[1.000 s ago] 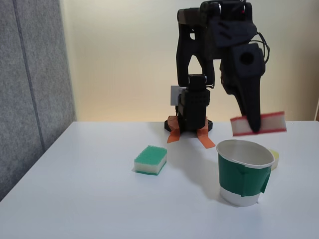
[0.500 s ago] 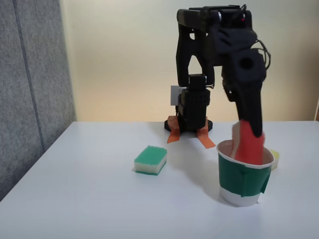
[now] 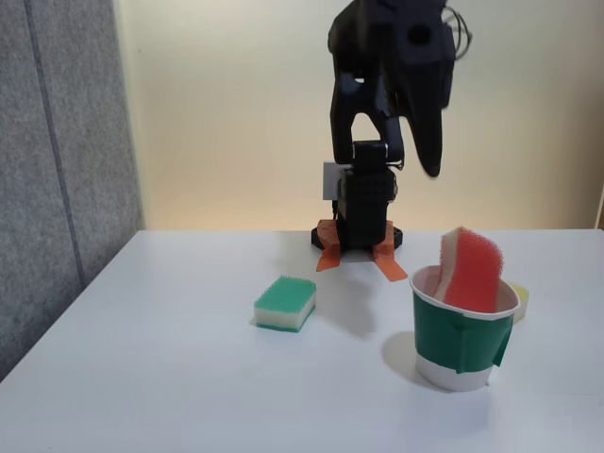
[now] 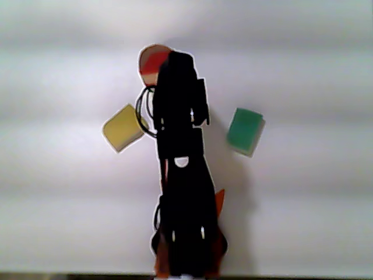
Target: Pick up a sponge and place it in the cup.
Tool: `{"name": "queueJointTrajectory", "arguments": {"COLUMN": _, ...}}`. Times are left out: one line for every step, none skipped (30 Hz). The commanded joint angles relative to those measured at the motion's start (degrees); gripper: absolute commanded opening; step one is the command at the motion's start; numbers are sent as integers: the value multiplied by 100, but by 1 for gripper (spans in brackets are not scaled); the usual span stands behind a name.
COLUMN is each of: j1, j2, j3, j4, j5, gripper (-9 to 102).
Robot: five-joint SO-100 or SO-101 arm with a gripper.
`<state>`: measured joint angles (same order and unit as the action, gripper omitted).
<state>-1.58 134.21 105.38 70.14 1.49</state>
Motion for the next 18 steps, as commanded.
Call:
{"name": "queueJointTrajectory", "arguments": {"j1": 97, "j2": 677, "j3": 26, "j4": 202, "j5": -193, "gripper": 0}}
{"name": "queueJointTrajectory", "arguments": {"j1": 114, "j2": 844, "j3": 167, "j4": 211, "j5": -220, "gripper": 0}}
{"name": "queueJointTrajectory", "arguments": {"j1": 123, "j2": 1037, "j3": 343, "j4": 229, "j5": -211, "gripper": 0}}
{"name": "queueJointTrajectory", "arguments": {"j1": 132, "j2": 1248, "j3": 554, "j4": 229, "j5": -167, "gripper": 0}}
{"name": "queueJointTrajectory", "arguments": {"j1": 141, "j2": 1494, "j3": 826, "j4": 185, "j5": -149, "gripper": 0}}
{"name": "queueJointTrajectory", "arguments": {"j1": 167, "j2": 1767, "j3": 1143, "j4": 105, "j5": -123, "gripper": 0}}
{"name": "queueJointTrajectory", "arguments": {"j1": 202, "j2": 2083, "j3": 1512, "j4": 0, "j5": -114, "gripper": 0}}
{"name": "queueJointTrajectory", "arguments": {"j1": 255, "j2": 2399, "j3": 1898, "j4": -97, "j5": -97, "gripper": 0}}
{"name": "queueJointTrajectory", "arguments": {"j1": 290, "j2": 2751, "j3": 2294, "j4": -167, "j5": -79, "gripper": 0}}
{"name": "queueJointTrajectory", "arguments": {"j1": 325, "j2": 3094, "j3": 2654, "j4": -176, "j5": -35, "gripper": 0}}
{"name": "queueJointTrajectory", "arguments": {"j1": 378, "j2": 3437, "j3": 2997, "j4": -176, "j5": -35, "gripper": 0}}
{"name": "queueJointTrajectory", "arguments": {"j1": 404, "j2": 3797, "j3": 3349, "j4": -176, "j5": -26, "gripper": 0}}
{"name": "queueJointTrajectory", "arguments": {"j1": 413, "j2": 4148, "j3": 3683, "j4": -149, "j5": -9, "gripper": 0}}
{"name": "queueJointTrajectory", "arguments": {"j1": 439, "j2": 4482, "j3": 3999, "j4": -123, "j5": -9, "gripper": 0}}
{"name": "queueJointTrajectory", "arguments": {"j1": 439, "j2": 4834, "j3": 4298, "j4": -88, "j5": -18, "gripper": 0}}
{"name": "queueJointTrajectory", "arguments": {"j1": 439, "j2": 5159, "j3": 4588, "j4": -62, "j5": 9, "gripper": 0}}
{"name": "queueJointTrajectory", "arguments": {"j1": 439, "j2": 5449, "j3": 4843, "j4": -35, "j5": 18, "gripper": 0}}
{"name": "queueJointTrajectory", "arguments": {"j1": 439, "j2": 5722, "j3": 5080, "j4": 0, "j5": 9, "gripper": 0}}
